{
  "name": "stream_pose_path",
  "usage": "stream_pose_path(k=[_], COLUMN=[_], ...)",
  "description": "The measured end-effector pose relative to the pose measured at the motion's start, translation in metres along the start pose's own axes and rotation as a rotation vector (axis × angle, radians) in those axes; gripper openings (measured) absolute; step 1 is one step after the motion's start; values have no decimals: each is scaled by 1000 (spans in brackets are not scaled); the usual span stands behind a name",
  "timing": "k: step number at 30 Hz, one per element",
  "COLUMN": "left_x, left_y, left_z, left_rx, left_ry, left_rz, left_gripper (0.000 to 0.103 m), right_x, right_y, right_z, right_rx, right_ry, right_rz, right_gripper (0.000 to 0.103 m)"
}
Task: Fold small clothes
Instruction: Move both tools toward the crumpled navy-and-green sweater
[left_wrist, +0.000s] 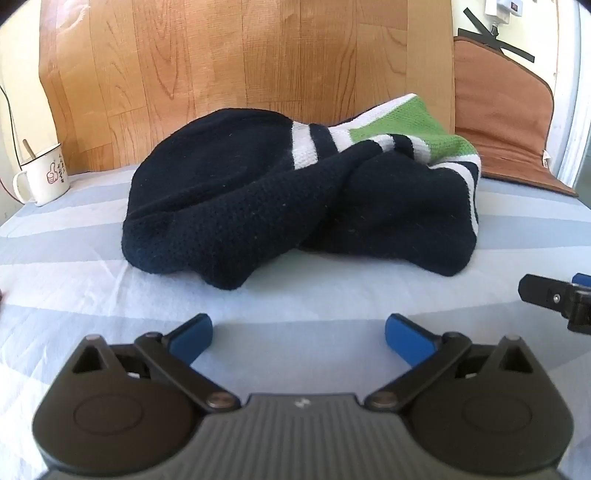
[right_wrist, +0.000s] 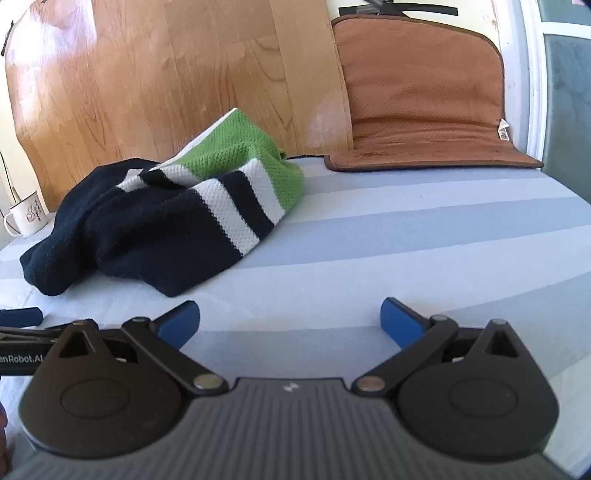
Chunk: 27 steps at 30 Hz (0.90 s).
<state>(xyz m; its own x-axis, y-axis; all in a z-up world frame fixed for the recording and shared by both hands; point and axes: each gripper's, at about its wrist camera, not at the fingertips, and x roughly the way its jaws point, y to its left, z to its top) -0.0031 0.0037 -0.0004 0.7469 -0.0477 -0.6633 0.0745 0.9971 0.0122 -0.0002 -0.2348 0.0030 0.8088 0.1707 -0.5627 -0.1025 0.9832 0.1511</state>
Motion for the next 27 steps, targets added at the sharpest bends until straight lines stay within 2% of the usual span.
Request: stream_pose_path(k=[10, 14, 18, 21, 22, 25, 27], left_x=[-1, -9, -16, -22, -24, -31, -29], left_y=[0, 13, 24, 31, 34, 54, 70], left_z=[1, -2, -4, -2, -2, -1, -1], left_rx=[-4, -76, -131, -106, -85, -60, -93], left_ry=[-2, -45, -92, -114, -129, -183, -185], left_rz=[-5, -68, -90, -94, -80, -28, -3], left_gripper=[103, 103, 103, 103, 103, 103, 103], right_x=[-2, -1, -2, -3, -4, -2, 9], right_y=[-2, -2, -3, -9, -13, -27, -36], right_z=[-1, 0, -1, 0, 3, 15, 26], right_rx=[13, 10, 14, 55, 91, 200, 291], right_ry=[-10, -9, -13, -20, -20, -22, -8], right_rz=[6, 5, 7, 28, 40, 129, 192], right_gripper=[103, 103, 103, 103, 101, 84, 83])
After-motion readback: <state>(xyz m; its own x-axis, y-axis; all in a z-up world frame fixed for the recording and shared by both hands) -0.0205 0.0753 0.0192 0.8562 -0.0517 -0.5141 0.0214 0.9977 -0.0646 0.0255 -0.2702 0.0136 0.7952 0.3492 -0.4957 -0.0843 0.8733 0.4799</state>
